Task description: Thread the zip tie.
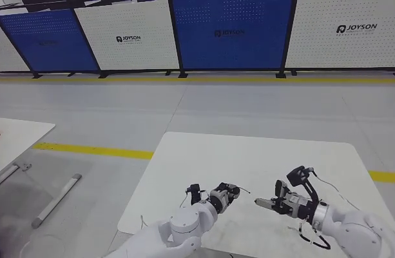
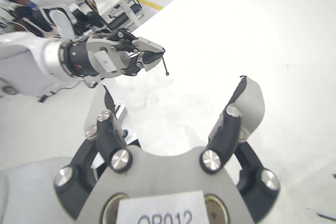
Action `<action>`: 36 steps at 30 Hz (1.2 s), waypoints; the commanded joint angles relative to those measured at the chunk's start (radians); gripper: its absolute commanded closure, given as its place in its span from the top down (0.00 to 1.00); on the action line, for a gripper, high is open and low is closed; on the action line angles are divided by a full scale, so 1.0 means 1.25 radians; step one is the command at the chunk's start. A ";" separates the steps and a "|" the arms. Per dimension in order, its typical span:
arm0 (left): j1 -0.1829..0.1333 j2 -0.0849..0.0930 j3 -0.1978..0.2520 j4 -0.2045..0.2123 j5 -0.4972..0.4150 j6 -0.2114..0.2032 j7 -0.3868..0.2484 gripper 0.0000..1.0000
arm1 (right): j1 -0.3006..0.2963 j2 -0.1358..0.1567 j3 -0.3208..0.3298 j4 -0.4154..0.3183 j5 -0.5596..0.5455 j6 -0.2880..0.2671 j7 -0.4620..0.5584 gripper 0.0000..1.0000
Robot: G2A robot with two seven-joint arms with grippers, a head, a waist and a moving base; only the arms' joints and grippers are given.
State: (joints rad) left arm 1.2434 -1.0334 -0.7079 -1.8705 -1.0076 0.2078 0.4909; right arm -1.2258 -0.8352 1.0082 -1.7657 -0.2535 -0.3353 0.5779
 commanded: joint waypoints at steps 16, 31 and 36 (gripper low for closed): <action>0.036 -0.004 -0.004 0.041 0.114 -0.124 -0.076 0.00 | 0.058 -0.034 -0.039 0.146 0.328 -0.004 0.123 1.00; 0.058 -0.015 0.011 0.061 0.236 -0.163 -0.043 0.00 | 0.130 -0.083 -0.083 0.274 0.513 -0.004 0.287 1.00; 0.065 -0.016 0.009 0.057 0.241 -0.156 -0.081 0.00 | 0.123 -0.086 -0.085 0.274 0.518 -0.004 0.287 1.00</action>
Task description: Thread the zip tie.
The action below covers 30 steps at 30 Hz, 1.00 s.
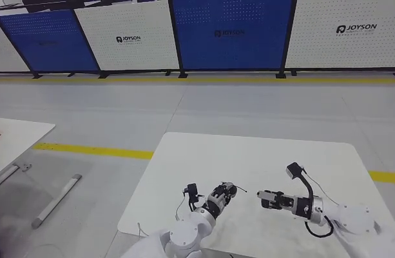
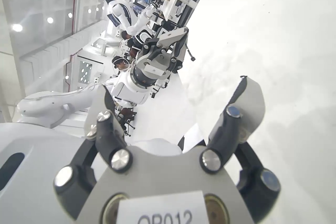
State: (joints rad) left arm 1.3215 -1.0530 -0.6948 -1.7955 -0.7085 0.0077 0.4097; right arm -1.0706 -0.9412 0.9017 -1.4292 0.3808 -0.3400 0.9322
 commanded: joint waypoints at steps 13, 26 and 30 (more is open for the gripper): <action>0.034 -0.004 -0.008 -0.023 0.098 -0.030 0.011 0.00 | 0.052 -0.038 -0.028 0.099 0.087 0.000 0.081 1.00; 0.021 -0.035 0.010 -0.005 0.128 -0.013 0.025 0.00 | 0.044 -0.054 -0.017 0.119 0.095 0.000 0.074 0.47; 0.024 -0.043 0.008 -0.002 0.136 -0.013 0.026 0.00 | 0.046 -0.059 -0.017 0.130 0.096 0.000 0.082 0.29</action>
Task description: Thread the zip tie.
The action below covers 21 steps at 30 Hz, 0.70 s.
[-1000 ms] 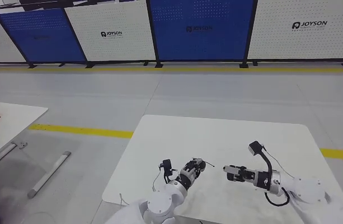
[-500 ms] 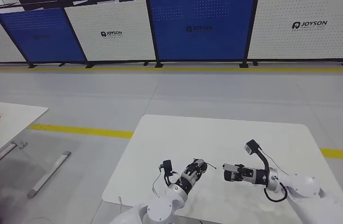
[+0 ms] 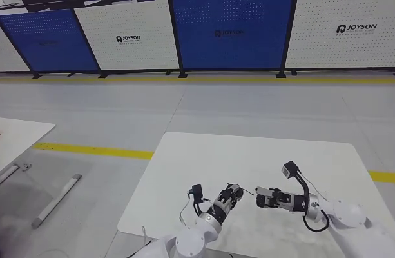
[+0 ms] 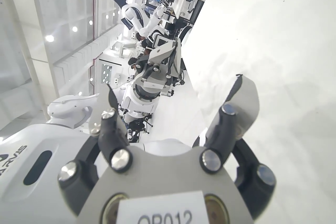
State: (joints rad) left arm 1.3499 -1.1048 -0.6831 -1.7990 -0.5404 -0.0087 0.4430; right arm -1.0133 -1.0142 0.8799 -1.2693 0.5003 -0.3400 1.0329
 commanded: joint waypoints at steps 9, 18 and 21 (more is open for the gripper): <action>0.015 -0.015 -0.015 0.003 0.016 0.004 -0.002 0.00 | -0.004 -0.010 0.014 0.008 -0.008 0.000 0.020 0.00; 0.030 -0.025 -0.029 0.003 0.035 0.011 -0.010 0.00 | -0.011 -0.016 0.028 0.007 -0.022 0.000 0.031 0.00; 0.034 -0.029 -0.035 0.004 0.040 0.014 -0.012 0.00 | -0.014 -0.017 0.034 0.006 -0.023 0.000 0.035 0.00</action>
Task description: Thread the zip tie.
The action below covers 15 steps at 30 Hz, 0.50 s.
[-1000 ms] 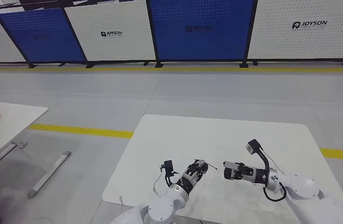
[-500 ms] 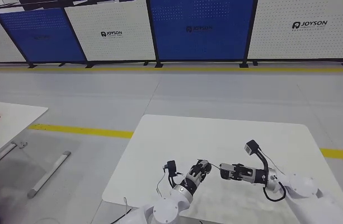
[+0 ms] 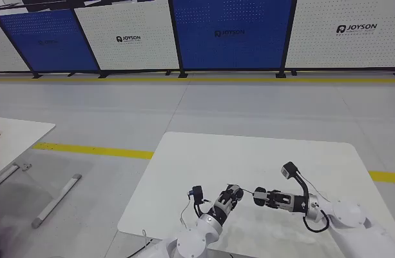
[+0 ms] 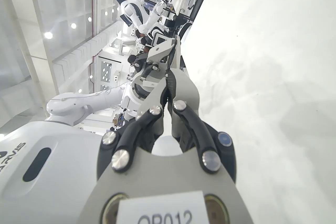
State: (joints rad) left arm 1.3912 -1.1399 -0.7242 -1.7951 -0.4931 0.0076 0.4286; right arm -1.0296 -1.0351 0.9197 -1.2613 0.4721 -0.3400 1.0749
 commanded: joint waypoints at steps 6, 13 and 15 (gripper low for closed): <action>0.011 -0.008 -0.009 0.000 0.016 0.006 -0.008 0.00 | -0.006 -0.003 0.012 0.000 -0.001 0.000 0.014 0.00; 0.017 -0.016 -0.017 0.002 0.031 0.017 -0.015 0.00 | -0.003 -0.008 0.017 0.003 -0.003 0.000 0.035 0.29; 0.018 -0.018 -0.019 0.003 0.034 0.019 -0.017 0.00 | -0.002 -0.009 0.018 0.004 -0.003 0.000 0.038 0.31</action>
State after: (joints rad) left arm 1.4126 -1.1611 -0.7468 -1.7919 -0.4527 0.0305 0.4089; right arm -1.0332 -1.0457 0.9414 -1.2568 0.4684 -0.3400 1.1209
